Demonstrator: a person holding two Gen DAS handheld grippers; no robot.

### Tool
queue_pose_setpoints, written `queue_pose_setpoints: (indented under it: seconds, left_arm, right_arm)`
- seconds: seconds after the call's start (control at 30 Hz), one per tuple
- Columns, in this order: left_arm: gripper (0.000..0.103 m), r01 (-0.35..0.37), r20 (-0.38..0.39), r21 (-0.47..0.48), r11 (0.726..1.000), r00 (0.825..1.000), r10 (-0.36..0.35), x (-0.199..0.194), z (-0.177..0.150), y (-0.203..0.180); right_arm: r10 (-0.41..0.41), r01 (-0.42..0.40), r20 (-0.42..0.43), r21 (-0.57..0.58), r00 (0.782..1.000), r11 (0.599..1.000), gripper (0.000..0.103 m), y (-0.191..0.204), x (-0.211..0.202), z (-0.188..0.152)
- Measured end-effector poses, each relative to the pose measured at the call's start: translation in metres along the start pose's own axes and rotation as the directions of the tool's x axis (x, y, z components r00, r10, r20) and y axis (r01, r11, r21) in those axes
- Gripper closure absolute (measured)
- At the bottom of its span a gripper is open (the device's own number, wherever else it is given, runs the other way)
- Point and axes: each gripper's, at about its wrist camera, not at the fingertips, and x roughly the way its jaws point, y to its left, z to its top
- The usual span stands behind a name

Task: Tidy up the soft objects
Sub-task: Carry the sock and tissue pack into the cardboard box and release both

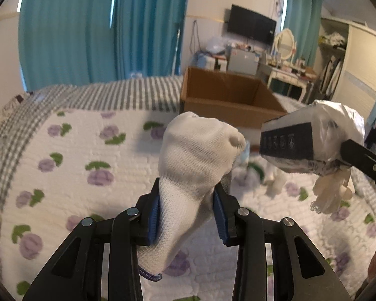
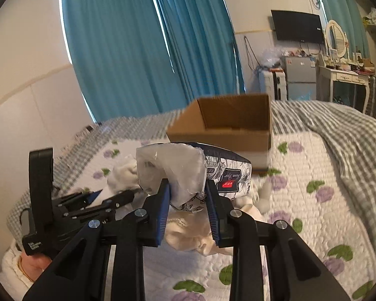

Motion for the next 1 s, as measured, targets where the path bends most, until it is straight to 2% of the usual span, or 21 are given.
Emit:
queue_pose_setpoints:
  seconds: [0.17, 0.27, 0.33, 0.53, 0.73, 0.8, 1.0]
  left_arm:
    - [0.067, -0.007, 0.045, 0.022, 1.000, 0.999, 0.006, -0.012, 0.020, -0.005]
    - [0.067, -0.002, 0.051, 0.034, 0.999, 0.999, 0.000, -0.009, 0.029, -0.008]
    - [0.067, -0.001, 0.054, 0.048, 0.999, 0.999, -0.001, -0.004, 0.037, -0.010]
    - [0.067, 0.016, 0.074, 0.051, 0.999, 0.997, -0.020, 0.011, 0.070, -0.017]
    - [0.067, 0.032, 0.080, 0.027, 0.999, 0.996, -0.034, 0.055, 0.121, -0.019]
    - [0.067, 0.017, 0.087, 0.036, 0.999, 0.996, -0.020, 0.077, 0.139, -0.022]
    - [0.067, 0.003, 0.060, 0.069, 0.998, 0.998, -0.007, 0.137, 0.161, -0.026]
  right_arm:
    - [0.009, -0.009, 0.000, -0.045, 1.000, 0.999, 0.075, 0.003, -0.007, 0.020]
    - [0.043, -0.044, -0.004, -0.031, 0.999, 0.999, 0.075, -0.003, -0.002, 0.026]
    - [0.036, -0.036, 0.004, -0.048, 0.999, 0.998, 0.075, -0.004, 0.000, 0.032]
    - [0.027, -0.023, 0.036, -0.108, 0.999, 0.994, 0.075, -0.011, 0.021, 0.075]
    - [0.015, -0.012, 0.027, -0.107, 1.000, 0.994, 0.075, -0.042, 0.085, 0.127]
    - [0.011, -0.009, 0.015, -0.097, 1.000, 0.995, 0.075, -0.054, 0.109, 0.138]
    - [-0.015, 0.012, -0.058, -0.053, 0.998, 0.998, 0.075, -0.094, 0.180, 0.150]
